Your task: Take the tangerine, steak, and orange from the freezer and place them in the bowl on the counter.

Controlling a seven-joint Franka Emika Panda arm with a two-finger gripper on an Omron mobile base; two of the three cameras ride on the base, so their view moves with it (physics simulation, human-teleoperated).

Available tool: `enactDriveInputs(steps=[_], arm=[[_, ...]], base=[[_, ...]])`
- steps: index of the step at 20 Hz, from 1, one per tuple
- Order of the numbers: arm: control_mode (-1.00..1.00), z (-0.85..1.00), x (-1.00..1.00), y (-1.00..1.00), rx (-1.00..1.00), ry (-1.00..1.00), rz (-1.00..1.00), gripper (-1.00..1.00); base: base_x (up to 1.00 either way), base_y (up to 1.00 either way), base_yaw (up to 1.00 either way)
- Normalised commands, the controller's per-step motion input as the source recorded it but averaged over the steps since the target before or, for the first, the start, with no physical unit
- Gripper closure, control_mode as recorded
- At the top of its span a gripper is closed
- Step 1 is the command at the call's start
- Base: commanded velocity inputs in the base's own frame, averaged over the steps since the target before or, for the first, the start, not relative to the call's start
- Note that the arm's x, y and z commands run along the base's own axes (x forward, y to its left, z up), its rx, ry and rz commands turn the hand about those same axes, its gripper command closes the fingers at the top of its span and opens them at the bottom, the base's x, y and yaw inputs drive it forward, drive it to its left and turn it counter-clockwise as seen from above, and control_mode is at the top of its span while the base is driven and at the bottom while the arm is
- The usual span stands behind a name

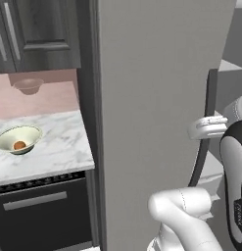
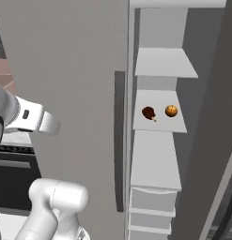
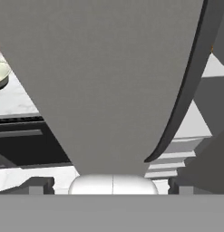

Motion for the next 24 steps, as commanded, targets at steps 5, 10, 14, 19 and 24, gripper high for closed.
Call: enactDriveInputs(steps=[5,10,14,19,24], arm=[[1.0,0.0,0.0,0.0,0.0,0.0,0.0,-1.0],[1.0,0.0,0.0,0.0,0.0,0.0,0.0,-1.0],[1.0,0.0,0.0,0.0,0.0,0.0,0.0,-1.0],[1.0,0.0,0.0,0.0,0.0,0.0,0.0,-1.0],[1.0,0.0,0.0,0.0,0.0,0.0,0.0,-1.0]], base=[[0.3,-0.45,0.0],[0.49,-0.45,0.0],[0.48,-0.34,0.0],[0.36,-0.35,0.0],[0.26,-0.45,0.0]])
